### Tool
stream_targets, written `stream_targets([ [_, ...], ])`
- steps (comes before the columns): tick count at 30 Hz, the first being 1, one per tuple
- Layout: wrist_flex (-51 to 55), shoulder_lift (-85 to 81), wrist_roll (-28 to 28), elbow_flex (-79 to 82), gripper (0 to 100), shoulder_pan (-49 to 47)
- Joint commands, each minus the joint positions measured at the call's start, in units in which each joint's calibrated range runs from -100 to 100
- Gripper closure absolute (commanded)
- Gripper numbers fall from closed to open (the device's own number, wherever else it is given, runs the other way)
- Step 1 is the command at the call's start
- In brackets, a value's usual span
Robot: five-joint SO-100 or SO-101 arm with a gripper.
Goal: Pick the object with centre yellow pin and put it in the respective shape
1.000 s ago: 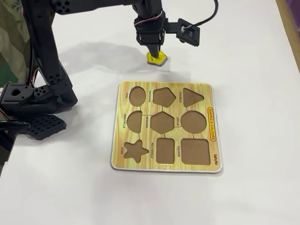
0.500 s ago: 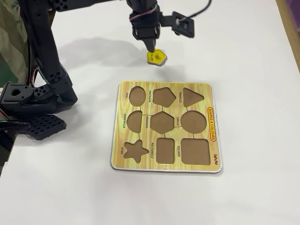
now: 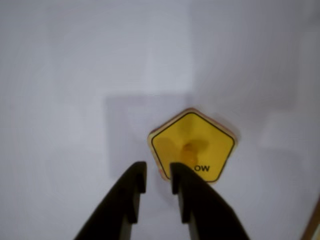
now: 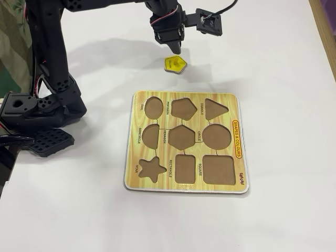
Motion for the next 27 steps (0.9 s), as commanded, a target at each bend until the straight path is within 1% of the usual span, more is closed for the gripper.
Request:
stream_targets([
  [1,-0.7,-0.9,0.3,-1.4,94,0.8],
  [9,0.1,-1.1,0.6,-0.4,93,2.8],
  [12,0.1,-1.5,2.4,-0.5,93,4.7],
  [15,0.1,-1.6,2.8,-0.5,93,5.3],
  [27,0.0,-0.8,2.8,-0.4,93,4.9],
])
